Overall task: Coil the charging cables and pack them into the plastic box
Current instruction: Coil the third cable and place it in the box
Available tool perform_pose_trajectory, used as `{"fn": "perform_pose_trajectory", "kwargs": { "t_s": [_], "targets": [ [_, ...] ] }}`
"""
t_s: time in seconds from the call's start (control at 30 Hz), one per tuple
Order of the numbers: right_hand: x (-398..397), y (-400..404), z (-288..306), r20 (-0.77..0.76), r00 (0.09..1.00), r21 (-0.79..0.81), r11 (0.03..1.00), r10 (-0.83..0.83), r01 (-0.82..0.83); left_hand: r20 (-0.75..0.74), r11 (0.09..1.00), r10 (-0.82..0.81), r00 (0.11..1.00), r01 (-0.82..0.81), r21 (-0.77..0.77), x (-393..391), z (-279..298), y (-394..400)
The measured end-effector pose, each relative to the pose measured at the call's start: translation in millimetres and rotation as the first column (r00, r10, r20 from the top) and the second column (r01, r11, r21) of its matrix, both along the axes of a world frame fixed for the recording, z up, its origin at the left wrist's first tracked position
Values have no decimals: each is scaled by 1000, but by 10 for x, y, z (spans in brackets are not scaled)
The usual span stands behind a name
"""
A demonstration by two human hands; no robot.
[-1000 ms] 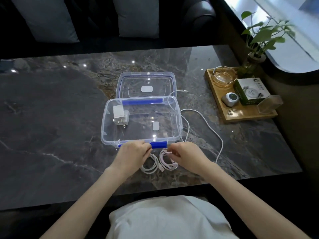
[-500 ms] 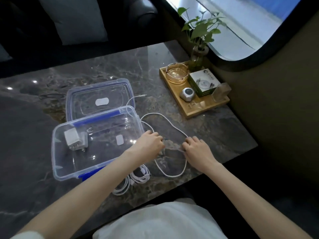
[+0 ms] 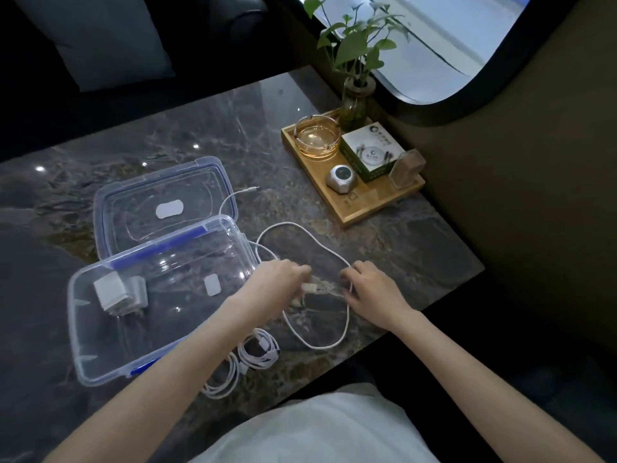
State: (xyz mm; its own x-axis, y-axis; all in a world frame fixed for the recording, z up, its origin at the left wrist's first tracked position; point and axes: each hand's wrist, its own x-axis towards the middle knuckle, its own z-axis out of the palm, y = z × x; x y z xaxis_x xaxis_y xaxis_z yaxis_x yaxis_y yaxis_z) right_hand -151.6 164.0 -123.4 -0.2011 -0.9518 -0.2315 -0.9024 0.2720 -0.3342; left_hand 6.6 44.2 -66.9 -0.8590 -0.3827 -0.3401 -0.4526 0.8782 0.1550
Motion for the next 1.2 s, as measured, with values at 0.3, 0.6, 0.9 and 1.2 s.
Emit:
{"fn": "perform_pose_trajectory", "kwargs": {
  "t_s": [0.3,0.6,0.9,1.2],
  "targets": [
    [335,-629,555,721,690,-262,948,69,178,-595,672,624,506,41,739,45,767,-116],
    [565,-814,763,848,524,-165,980,85,108,-166,169,986,-32,276,946,167,846,-447],
    [521,-761,974,914,404,54,998,-32,-42,328,-339,936,127,572,747,219,691,-569],
    [574,-648,640,637,769,106,982,55,-159,-45,18,992,121,216,976,361,1025,-355]
  ]
}}
